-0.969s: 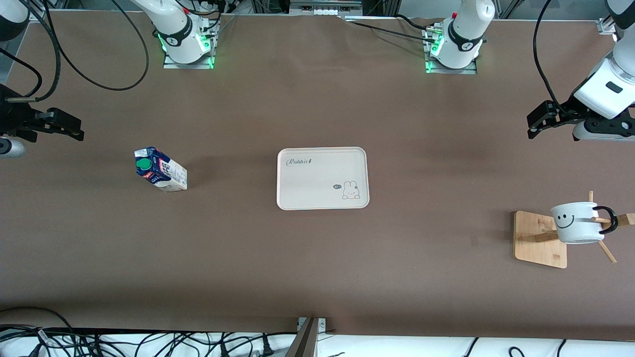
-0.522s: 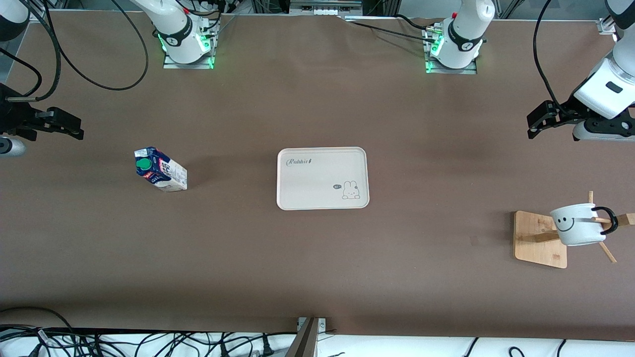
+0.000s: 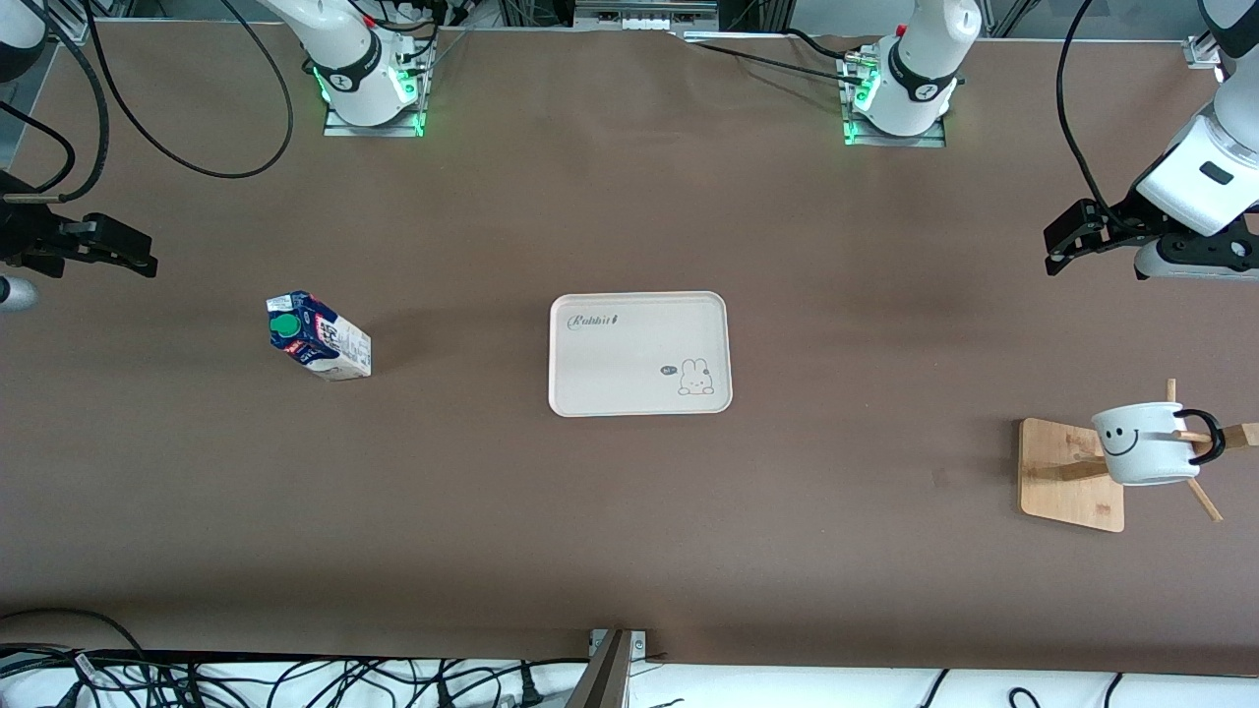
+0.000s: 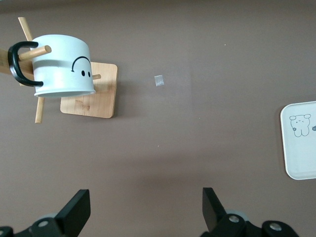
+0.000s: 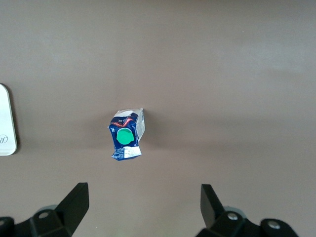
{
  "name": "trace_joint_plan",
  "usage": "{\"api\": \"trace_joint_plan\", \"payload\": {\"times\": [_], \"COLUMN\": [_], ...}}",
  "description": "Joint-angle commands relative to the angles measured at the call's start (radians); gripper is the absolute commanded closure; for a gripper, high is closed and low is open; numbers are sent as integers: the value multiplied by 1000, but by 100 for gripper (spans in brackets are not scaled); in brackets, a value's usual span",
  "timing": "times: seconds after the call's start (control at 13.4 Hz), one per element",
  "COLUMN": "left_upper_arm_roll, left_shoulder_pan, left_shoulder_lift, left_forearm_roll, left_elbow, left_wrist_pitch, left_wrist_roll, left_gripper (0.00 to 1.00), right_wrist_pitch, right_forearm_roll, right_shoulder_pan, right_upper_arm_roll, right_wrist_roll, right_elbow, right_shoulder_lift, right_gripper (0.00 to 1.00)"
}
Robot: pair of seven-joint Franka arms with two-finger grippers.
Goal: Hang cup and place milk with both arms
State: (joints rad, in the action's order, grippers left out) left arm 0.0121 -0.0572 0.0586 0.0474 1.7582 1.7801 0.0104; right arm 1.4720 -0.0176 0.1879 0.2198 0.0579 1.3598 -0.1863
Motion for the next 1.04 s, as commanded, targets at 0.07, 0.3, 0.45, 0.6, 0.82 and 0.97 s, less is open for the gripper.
{"api": "trace_joint_plan", "payload": {"times": [0.07,0.3,0.45,0.6,0.82,0.97], "left_upper_arm_roll": [3,3,3,3,3,3], "left_shoulder_pan": [-7,-7,-7,-7,-7,-7], "left_shoulder_lift": [-3,-3,-5,-5,-8,-8], "left_forearm_roll": [-14,-15,-14,-14,-14,-14], "left_elbow": [-19,-19,-19,-19,-20,-20], "left_wrist_pitch": [-22,-22,-22,-22,-22,-22], "left_wrist_roll": [-1,0,0,0,0,0], "left_gripper": [0,0,0,0,0,0], "right_wrist_pitch": [-13,-24,-22,-21,-24,-24], "right_forearm_roll": [-2,4,28,30,27,25], "right_shoulder_pan": [-11,-37,-96,-97,-87,-85], "right_upper_arm_roll": [9,0,-42,-48,-48,-50], "right_wrist_roll": [0,3,6,7,7,6], "right_elbow": [2,2,2,2,2,2], "right_shoulder_lift": [8,11,13,13,10,10], "right_gripper": [0,0,0,0,0,0]}}
